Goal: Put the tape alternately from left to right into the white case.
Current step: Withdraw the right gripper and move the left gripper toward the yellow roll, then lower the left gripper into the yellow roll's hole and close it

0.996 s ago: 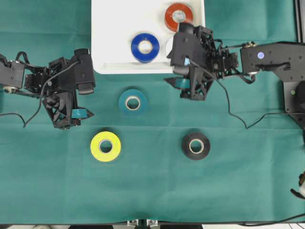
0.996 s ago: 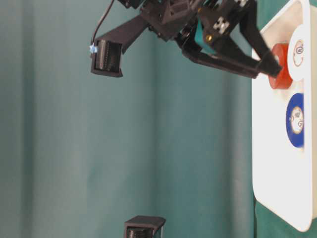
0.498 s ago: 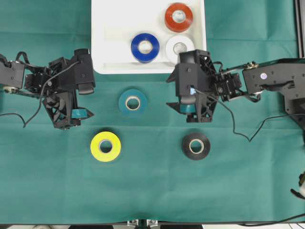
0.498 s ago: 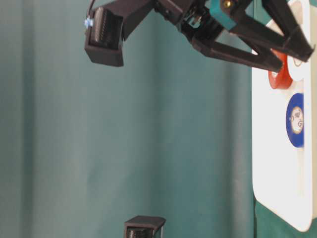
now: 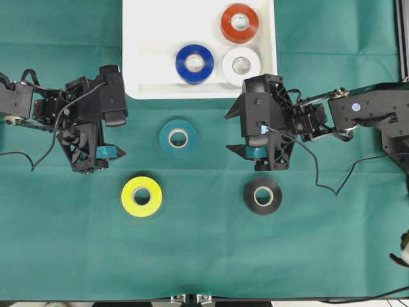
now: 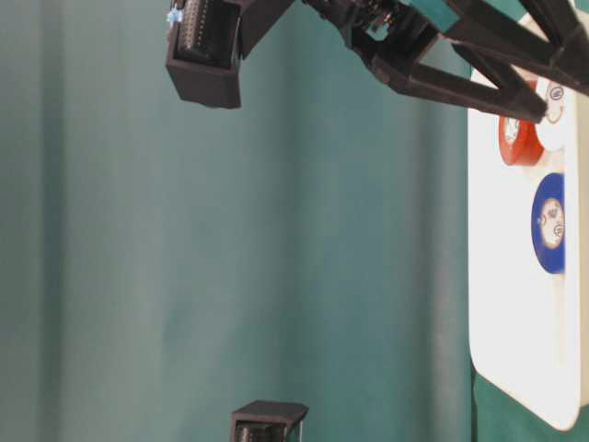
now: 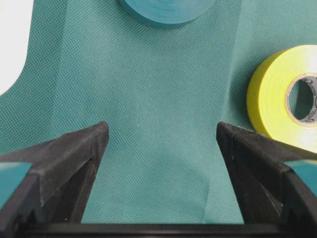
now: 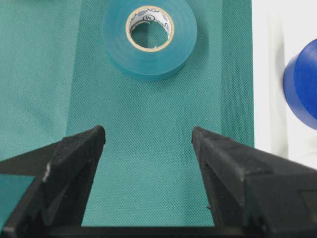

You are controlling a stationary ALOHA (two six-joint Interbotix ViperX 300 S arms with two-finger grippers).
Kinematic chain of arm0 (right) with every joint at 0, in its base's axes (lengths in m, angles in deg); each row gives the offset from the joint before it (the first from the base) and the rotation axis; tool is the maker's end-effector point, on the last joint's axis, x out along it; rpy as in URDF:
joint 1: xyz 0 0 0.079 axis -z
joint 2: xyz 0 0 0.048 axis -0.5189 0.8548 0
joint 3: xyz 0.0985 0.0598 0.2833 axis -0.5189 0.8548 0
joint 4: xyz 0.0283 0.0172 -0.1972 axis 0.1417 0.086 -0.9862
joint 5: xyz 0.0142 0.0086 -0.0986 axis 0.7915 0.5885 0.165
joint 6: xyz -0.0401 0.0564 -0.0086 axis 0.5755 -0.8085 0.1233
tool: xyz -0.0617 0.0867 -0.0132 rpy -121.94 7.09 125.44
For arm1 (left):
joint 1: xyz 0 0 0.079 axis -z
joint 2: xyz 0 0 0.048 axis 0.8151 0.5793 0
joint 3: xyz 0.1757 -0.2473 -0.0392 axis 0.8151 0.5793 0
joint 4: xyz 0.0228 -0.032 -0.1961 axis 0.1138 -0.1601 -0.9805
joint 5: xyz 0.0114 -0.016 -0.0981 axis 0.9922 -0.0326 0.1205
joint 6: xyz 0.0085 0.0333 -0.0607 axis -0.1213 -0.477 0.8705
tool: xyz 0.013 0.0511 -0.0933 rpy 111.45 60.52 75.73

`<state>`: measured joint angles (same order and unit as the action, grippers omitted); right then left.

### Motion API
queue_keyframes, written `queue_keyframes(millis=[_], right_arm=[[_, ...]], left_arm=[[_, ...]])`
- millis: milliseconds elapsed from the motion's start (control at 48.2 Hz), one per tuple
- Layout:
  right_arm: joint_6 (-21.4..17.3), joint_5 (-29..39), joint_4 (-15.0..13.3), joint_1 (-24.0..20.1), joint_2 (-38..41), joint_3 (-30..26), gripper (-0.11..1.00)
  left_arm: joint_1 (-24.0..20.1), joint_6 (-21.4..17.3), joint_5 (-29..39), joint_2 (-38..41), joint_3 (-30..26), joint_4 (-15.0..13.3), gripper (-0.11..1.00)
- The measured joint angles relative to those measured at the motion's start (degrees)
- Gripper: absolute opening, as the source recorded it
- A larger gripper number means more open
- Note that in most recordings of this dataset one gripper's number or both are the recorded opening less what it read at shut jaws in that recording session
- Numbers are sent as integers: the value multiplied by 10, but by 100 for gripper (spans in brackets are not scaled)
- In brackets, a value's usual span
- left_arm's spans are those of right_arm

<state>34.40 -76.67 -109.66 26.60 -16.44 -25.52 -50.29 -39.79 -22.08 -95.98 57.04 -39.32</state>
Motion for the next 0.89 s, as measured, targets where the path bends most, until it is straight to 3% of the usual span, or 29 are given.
queue_keyframes(millis=[270, 643, 892], right_arm=[[1, -1, 0, 1, 0, 0, 78], [-1, -1, 0, 1, 1, 0, 78], [-1, -2, 0, 0, 0, 0, 78]], left_arm=[[24, 4, 0, 1, -4, -1, 68], [71, 96, 0, 51, -36, -1, 68], [102, 105, 0, 88, -73, -2, 68]])
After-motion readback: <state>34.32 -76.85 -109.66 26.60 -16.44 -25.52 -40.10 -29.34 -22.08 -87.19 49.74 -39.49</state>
